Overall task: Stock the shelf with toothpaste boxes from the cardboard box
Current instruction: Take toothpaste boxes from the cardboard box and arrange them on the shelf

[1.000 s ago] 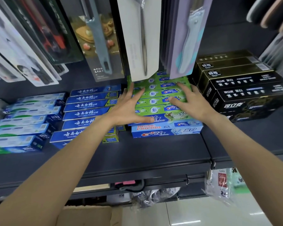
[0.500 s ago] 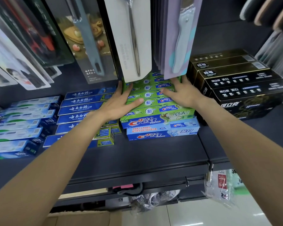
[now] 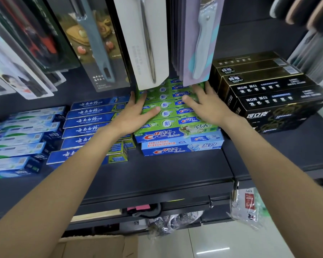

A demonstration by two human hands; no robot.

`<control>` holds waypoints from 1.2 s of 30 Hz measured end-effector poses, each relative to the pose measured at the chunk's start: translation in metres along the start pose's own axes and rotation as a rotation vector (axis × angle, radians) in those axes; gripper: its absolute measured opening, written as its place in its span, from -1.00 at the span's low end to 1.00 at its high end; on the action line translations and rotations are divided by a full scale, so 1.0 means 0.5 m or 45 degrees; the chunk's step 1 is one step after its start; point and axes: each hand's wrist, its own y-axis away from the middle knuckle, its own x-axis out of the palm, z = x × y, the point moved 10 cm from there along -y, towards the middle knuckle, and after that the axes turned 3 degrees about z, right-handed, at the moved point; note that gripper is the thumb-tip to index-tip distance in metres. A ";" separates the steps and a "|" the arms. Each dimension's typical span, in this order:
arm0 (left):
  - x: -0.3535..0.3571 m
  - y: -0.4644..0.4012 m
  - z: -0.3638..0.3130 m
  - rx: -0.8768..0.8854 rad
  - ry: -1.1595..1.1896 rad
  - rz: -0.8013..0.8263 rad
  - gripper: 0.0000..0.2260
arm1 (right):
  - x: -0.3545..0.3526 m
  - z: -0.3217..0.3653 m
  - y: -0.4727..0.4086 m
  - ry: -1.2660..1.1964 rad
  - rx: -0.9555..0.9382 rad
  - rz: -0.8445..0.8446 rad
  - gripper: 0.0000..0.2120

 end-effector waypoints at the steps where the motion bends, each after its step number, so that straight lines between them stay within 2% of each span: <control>1: -0.001 0.023 -0.004 0.004 0.033 -0.032 -0.24 | -0.002 -0.001 0.030 -0.055 0.012 -0.028 -0.37; 5: 0.020 0.127 -0.011 0.053 -0.003 -0.147 -0.12 | 0.024 -0.024 0.149 -0.282 0.018 -0.121 -0.33; 9: 0.060 0.139 -0.011 0.037 0.024 -0.185 -0.12 | 0.027 -0.047 0.156 -0.561 0.010 -0.255 -0.35; 14: 0.067 0.123 -0.013 0.017 0.038 -0.341 -0.24 | 0.028 -0.052 0.135 -0.559 -0.051 -0.248 -0.39; 19: 0.060 0.125 -0.016 0.056 -0.018 -0.420 -0.26 | 0.028 -0.053 0.128 -0.601 -0.073 -0.282 -0.40; 21: 0.051 0.152 -0.021 0.091 0.037 -0.571 -0.26 | 0.033 -0.059 0.126 -0.626 -0.080 -0.269 -0.36; 24: 0.061 0.205 -0.011 0.099 0.291 -0.775 -0.25 | 0.039 -0.067 0.127 -0.641 -0.110 -0.212 -0.21; 26: 0.083 0.216 0.003 0.063 0.380 -0.771 -0.20 | 0.038 -0.069 0.130 -0.651 -0.128 -0.188 -0.13; 30: 0.120 0.194 0.014 -0.021 0.370 -0.595 -0.05 | 0.046 -0.051 0.134 -0.572 -0.212 -0.094 -0.06; 36: 0.118 0.179 0.021 0.034 0.538 -0.598 -0.07 | 0.046 -0.048 0.131 -0.531 -0.244 -0.040 -0.04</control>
